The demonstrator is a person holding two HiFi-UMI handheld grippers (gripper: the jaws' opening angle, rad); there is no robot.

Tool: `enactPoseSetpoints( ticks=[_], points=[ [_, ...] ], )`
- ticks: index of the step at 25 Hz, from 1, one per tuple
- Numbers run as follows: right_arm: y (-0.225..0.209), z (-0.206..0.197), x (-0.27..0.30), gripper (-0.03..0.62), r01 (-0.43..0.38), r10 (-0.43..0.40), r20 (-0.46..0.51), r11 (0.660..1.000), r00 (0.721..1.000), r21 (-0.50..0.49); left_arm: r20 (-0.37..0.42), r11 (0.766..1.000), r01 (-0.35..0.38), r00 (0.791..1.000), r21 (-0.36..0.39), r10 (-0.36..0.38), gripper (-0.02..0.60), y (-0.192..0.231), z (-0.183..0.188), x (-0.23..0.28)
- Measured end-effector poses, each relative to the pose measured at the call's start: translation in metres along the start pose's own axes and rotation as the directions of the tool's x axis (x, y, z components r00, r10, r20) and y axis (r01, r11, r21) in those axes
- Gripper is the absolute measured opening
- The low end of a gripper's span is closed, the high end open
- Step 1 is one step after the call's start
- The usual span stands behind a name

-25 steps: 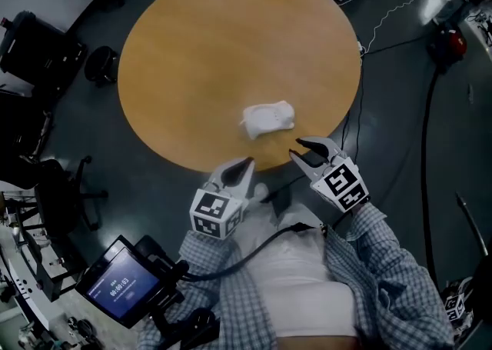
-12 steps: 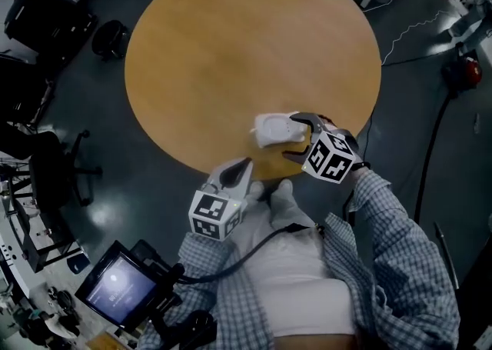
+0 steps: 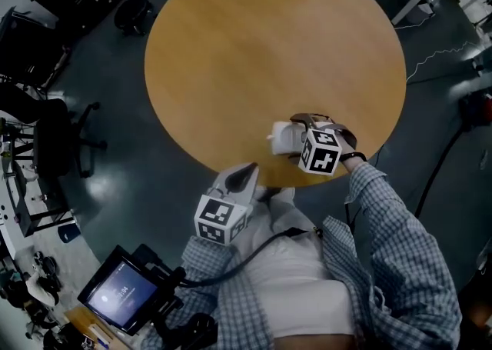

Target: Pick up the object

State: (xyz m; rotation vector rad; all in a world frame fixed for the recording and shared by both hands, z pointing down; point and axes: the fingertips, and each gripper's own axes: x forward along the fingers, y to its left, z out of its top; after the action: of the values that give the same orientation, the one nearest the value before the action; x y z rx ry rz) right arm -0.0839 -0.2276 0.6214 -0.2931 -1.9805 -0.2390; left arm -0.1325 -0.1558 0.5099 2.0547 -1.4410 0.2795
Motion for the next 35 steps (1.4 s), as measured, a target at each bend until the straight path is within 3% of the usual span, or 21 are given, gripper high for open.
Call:
enactPoseSetpoints(
  ticks=[5, 13, 21, 25, 27, 29, 32, 35],
  points=[
    [0.002, -0.004, 0.018, 0.456, -0.039, 0.036, -0.058, 0.998, 0.998, -0.055, -0.004, 1.000, -0.020, 1.000, -0.016, 0.020, 0.000, 0.003, -0.002, 0.000],
    [0.004, -0.002, 0.024, 0.465, -0.036, 0.035, -0.046, 0.999, 0.998, -0.014, 0.000, 0.999, -0.031, 1.000, -0.025, 0.031, 0.000, 0.005, -0.002, -0.001],
    [-0.007, 0.005, 0.011, 0.465, 0.004, -0.017, 0.073, 0.983, 0.997, 0.181, 0.002, 1.000, -0.022, 1.000, -0.018, 0.022, 0.000, 0.006, -0.003, 0.000],
    [-0.020, 0.012, -0.006, 0.465, 0.018, -0.095, 0.200, 0.935, 0.975, 0.354, 0.010, 1.000, -0.009, 1.000, -0.011, 0.009, 0.000, 0.003, -0.001, 0.002],
    [-0.028, 0.012, -0.016, 0.465, 0.013, -0.155, 0.276, 0.891, 0.948, 0.454, 0.015, 1.000, 0.001, 1.000, -0.001, -0.001, 0.000, 0.001, 0.002, 0.005],
    [-0.038, 0.017, -0.034, 0.465, -0.013, -0.234, 0.367, 0.828, 0.900, 0.560, 0.026, 1.000, 0.012, 1.000, 0.009, -0.012, 0.000, 0.001, 0.007, 0.006],
    [-0.050, 0.031, -0.071, 0.465, -0.104, -0.361, 0.494, 0.716, 0.791, 0.690, 0.044, 0.999, 0.027, 0.999, 0.026, -0.028, 0.000, 0.002, 0.017, 0.007],
    [-0.054, 0.039, -0.106, 0.465, -0.212, -0.470, 0.573, 0.618, 0.671, 0.757, 0.055, 0.998, 0.036, 0.998, 0.051, -0.039, 0.000, 0.001, 0.025, 0.008]
  ],
)
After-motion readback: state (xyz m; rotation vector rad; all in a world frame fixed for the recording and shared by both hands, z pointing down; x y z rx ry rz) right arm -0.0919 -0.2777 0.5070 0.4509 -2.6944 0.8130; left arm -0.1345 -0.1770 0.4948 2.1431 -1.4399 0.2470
